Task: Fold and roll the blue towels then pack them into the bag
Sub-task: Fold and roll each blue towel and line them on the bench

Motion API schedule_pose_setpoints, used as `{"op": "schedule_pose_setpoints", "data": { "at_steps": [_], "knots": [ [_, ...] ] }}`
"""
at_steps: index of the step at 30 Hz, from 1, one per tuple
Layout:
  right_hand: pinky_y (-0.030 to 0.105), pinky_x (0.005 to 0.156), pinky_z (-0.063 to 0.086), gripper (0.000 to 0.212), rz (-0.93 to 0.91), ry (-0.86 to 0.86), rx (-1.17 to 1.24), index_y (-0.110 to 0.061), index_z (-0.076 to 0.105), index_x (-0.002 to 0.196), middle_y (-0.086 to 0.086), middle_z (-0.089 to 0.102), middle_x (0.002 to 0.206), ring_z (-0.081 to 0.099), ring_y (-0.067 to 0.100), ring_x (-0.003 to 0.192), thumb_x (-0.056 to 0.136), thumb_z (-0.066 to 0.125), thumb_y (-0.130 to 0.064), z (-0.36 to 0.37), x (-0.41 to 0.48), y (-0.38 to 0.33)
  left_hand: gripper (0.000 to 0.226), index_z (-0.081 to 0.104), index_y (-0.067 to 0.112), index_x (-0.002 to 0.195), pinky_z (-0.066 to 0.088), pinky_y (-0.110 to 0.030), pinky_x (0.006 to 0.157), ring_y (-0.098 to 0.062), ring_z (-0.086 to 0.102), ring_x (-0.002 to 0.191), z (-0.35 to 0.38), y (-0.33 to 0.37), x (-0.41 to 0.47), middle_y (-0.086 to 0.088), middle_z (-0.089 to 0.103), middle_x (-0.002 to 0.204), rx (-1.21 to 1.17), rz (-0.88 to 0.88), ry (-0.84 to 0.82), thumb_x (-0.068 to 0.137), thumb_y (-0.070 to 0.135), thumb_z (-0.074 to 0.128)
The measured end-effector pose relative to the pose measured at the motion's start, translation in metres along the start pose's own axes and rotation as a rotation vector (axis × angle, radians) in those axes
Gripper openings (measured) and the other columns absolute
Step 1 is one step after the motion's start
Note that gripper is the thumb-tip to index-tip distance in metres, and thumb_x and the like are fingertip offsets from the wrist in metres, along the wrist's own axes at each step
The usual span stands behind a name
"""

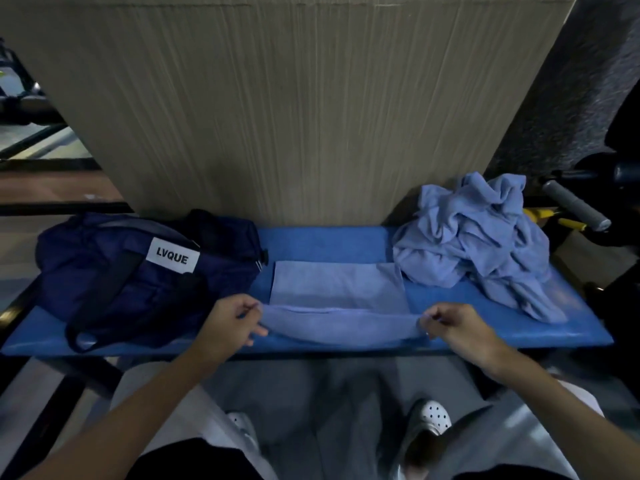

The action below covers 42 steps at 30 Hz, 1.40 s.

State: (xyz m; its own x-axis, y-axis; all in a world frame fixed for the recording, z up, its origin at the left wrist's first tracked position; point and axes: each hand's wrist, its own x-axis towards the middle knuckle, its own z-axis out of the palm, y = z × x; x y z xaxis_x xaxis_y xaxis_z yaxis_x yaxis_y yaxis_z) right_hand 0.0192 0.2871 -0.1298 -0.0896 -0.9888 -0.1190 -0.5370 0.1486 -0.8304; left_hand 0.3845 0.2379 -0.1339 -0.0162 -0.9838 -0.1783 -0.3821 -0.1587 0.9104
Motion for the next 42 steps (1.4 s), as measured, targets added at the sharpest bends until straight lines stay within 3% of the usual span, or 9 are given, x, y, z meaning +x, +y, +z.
{"op": "schedule_pose_setpoints", "data": {
  "at_steps": [12,17,20,23,26,30,36,40,42],
  "knots": [
    [0.019,0.056,0.038,0.021,-0.065,0.058,0.035,-0.006,0.060,0.071,-0.005,0.051,0.056,0.044,0.003,0.054,0.091,0.063,-0.009,0.004,0.012,0.019,0.017,0.060,0.005,0.078,0.044,-0.018,0.045,-0.008,0.052,0.038,0.005,-0.001,0.011,-0.002,0.057,0.044,0.211,0.109,0.110,0.095,0.006,0.056],
    [0.033,0.061,0.043,0.022,-0.104,0.217,0.026,-0.017,0.059,0.071,-0.004,0.055,0.058,0.050,0.014,0.059,0.092,0.061,-0.016,0.010,0.051,0.024,0.025,0.056,0.020,0.071,0.053,-0.033,0.052,-0.009,0.056,0.047,0.015,0.005,0.046,0.006,0.058,0.052,0.257,0.229,0.204,0.093,0.010,0.059],
    [0.025,0.057,0.040,0.025,-0.104,0.284,-0.076,-0.023,0.057,0.069,-0.002,0.058,0.061,0.053,0.015,0.061,0.092,0.062,-0.016,0.016,0.075,0.023,0.021,0.059,0.020,0.072,0.055,-0.043,0.057,-0.016,0.060,0.054,0.025,0.008,0.070,0.008,0.058,0.054,0.313,0.236,0.255,0.092,0.019,0.060],
    [0.023,0.054,0.035,0.029,-0.101,0.333,-0.159,-0.024,0.054,0.065,-0.006,0.055,0.058,0.051,0.010,0.059,0.090,0.064,-0.018,0.021,0.099,0.025,0.019,0.061,0.015,0.073,0.054,-0.041,0.060,-0.014,0.060,0.059,0.035,0.009,0.092,0.005,0.061,0.061,0.421,0.239,0.286,0.091,0.020,0.059],
    [0.036,0.060,0.041,0.028,-0.135,0.410,-0.350,-0.022,0.054,0.064,-0.008,0.051,0.053,0.052,0.016,0.058,0.089,0.066,-0.024,0.024,0.121,0.028,0.017,0.062,0.013,0.075,0.053,-0.042,0.065,-0.018,0.061,0.064,0.043,0.004,0.111,0.001,0.064,0.067,0.504,0.251,0.306,0.091,0.020,0.059],
    [0.035,0.069,0.026,0.033,-0.189,0.483,-0.645,-0.030,0.044,0.061,-0.012,0.045,0.059,0.050,0.022,0.074,0.088,0.063,-0.028,0.027,0.139,0.026,0.017,0.062,0.013,0.079,0.052,-0.043,0.068,-0.026,0.061,0.069,0.050,0.001,0.127,-0.004,0.066,0.074,0.624,0.227,0.304,0.092,0.021,0.055],
    [0.037,0.072,0.023,0.028,-0.267,0.510,-0.944,-0.019,0.065,0.072,-0.002,0.065,0.072,0.052,0.026,0.083,0.085,0.047,-0.036,0.036,0.160,0.035,0.024,0.052,0.017,0.071,0.041,-0.033,0.057,-0.028,0.056,0.060,0.053,-0.007,0.139,-0.005,0.058,0.064,0.773,0.213,0.290,0.094,0.023,0.049],
    [0.041,0.073,0.025,0.029,-0.282,0.531,-1.041,-0.012,0.065,0.086,0.008,0.063,0.086,0.048,0.032,0.087,0.084,0.050,-0.038,0.038,0.156,0.036,0.009,0.062,0.006,0.097,0.048,-0.035,0.055,-0.031,0.064,0.066,0.057,-0.004,0.122,-0.012,0.064,0.089,0.859,0.313,0.310,0.090,0.010,0.061],
    [0.042,0.073,0.028,0.027,-0.344,0.556,-1.013,-0.010,0.065,0.094,0.010,0.062,0.092,0.050,0.033,0.089,0.085,0.050,-0.031,0.041,0.146,0.036,0.029,0.062,0.003,0.106,0.053,-0.036,0.049,-0.031,0.062,0.061,0.063,-0.004,0.114,-0.015,0.058,0.105,0.958,0.428,0.305,0.078,0.000,0.072]
  ]
}}
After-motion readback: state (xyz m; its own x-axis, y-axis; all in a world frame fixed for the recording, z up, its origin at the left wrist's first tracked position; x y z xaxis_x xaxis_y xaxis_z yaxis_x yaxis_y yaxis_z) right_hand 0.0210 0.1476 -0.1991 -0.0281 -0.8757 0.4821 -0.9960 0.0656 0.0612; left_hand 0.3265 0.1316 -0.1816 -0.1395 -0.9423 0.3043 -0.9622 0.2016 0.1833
